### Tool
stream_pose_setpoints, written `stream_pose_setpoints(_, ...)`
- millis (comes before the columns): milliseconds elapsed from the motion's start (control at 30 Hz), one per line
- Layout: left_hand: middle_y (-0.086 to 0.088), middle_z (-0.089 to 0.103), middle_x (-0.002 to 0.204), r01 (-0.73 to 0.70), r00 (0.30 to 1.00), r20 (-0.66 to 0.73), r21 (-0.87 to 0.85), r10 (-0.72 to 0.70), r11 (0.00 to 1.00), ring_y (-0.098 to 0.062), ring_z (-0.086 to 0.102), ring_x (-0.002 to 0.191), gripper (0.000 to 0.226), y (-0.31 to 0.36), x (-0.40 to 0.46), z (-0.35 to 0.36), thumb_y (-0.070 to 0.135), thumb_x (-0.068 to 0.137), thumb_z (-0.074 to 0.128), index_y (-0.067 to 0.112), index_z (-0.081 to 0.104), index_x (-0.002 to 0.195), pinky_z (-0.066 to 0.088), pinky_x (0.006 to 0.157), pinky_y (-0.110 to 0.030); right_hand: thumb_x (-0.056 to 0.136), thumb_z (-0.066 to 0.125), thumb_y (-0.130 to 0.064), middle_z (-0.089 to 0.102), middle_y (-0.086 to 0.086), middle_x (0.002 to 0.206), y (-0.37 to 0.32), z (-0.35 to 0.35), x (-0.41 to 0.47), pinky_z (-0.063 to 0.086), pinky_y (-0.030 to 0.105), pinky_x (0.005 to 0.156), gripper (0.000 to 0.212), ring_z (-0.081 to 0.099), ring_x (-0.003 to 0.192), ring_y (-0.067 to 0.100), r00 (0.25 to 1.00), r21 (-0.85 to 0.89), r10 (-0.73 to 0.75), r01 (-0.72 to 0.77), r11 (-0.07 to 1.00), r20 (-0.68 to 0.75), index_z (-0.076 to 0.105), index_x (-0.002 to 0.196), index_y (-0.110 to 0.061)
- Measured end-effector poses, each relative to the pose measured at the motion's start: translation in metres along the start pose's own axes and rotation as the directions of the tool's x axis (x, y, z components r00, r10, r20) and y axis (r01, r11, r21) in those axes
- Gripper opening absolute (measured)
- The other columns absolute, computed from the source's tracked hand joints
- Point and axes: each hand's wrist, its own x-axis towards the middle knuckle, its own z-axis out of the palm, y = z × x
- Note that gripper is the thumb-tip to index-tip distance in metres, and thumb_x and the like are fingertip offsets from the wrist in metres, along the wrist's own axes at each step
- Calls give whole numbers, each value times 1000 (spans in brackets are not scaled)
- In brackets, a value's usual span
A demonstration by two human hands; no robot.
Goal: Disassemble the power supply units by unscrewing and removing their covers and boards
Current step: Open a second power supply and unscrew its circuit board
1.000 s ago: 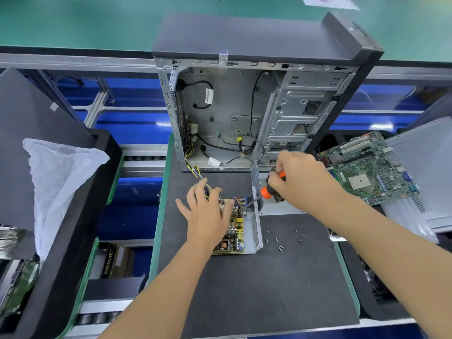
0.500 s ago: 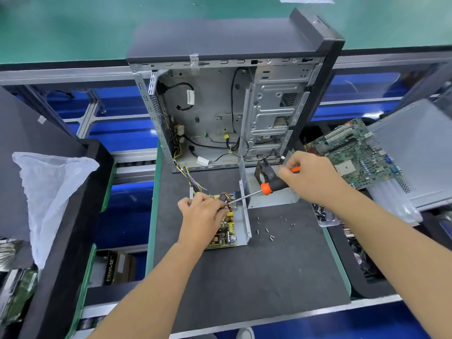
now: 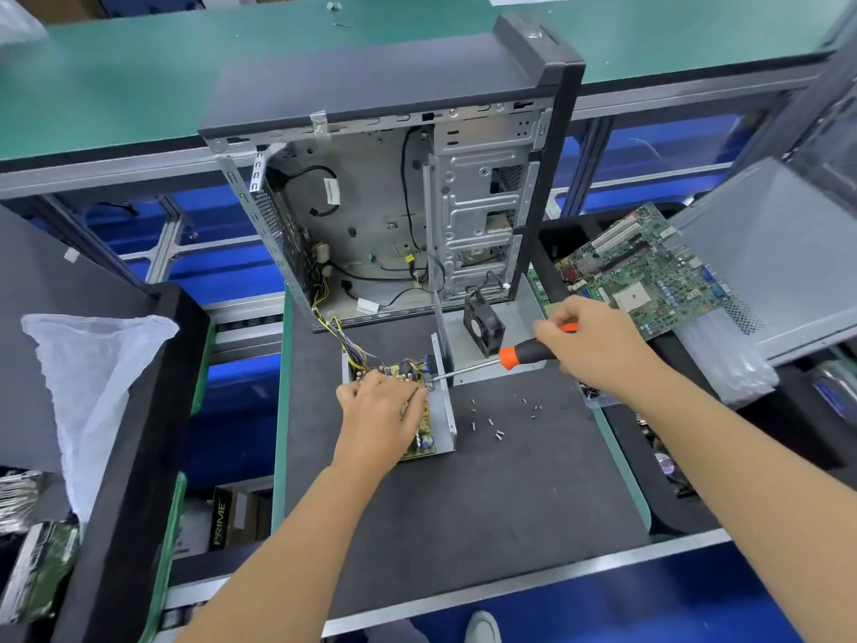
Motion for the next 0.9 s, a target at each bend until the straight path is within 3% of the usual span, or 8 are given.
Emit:
stream_pose_setpoints(67,11,45,61,-58,998,-18,9,58,998,-22,49,75,40,7,-2,-2,25,99,60,25,44,62,36,75,-42,89,59,-35,69,1,72,18,-2,-1,53,33,64,14,70,71,22,998,68,45,-42,997,-40,60,83,-23)
stream_pose_setpoints(167,3,49,56,-276,961,8,50,276,960,-27,50,62,40,28,-4,-3,29,99,48,23,43,60,39,64,-39,88,61,-36,69,2,71,55,4,-4,56,39,59,15,65,54,18,981,258,188,-168,951,-54,64,84,-22)
stream_pose_setpoints(233,-1,51,55,-421,907,84,104,413,901,-28,51,57,42,49,-8,1,32,98,44,20,48,59,41,57,-35,89,62,-34,64,3,66,82,13,-8,48,32,48,20,56,45,15,960,374,276,-238,896,-51,63,85,-14)
stream_pose_setpoints(300,-1,55,55,-489,867,191,151,460,859,-26,54,53,40,69,-15,13,33,95,53,18,55,58,45,51,-32,90,61,-31,58,3,58,107,25,-16,37,25,41,24,50,40,12,942,463,334,-280,841,-38,62,86,-7)
stream_pose_setpoints(400,2,65,68,-453,862,361,230,356,862,-21,64,61,27,92,-28,39,38,91,67,20,66,70,43,53,-27,91,60,-29,54,3,50,134,41,-29,34,23,39,22,47,43,14,919,565,395,-315,763,-21,62,86,-7)
stream_pose_setpoints(533,-10,66,112,-264,829,551,235,96,935,-37,64,102,36,111,-24,78,35,105,37,11,64,112,37,72,-36,93,59,-26,52,4,48,153,55,-37,31,23,38,21,46,44,15,899,637,438,-338,693,0,59,79,-10)
stream_pose_setpoints(800,-12,64,120,-210,773,634,273,-12,939,-37,63,110,35,127,-1,118,28,106,37,13,67,117,35,76,-38,94,59,-26,57,0,55,171,58,-45,35,24,42,19,50,47,13,891,687,454,-330,648,-1,61,83,-10)
stream_pose_setpoints(900,-12,64,122,-195,766,642,262,-20,945,-37,62,112,38,127,3,123,35,108,36,14,65,120,39,79,-38,94,59,-27,58,-1,57,173,58,-45,37,24,43,19,51,48,14,899,691,438,-317,650,1,62,84,-11)
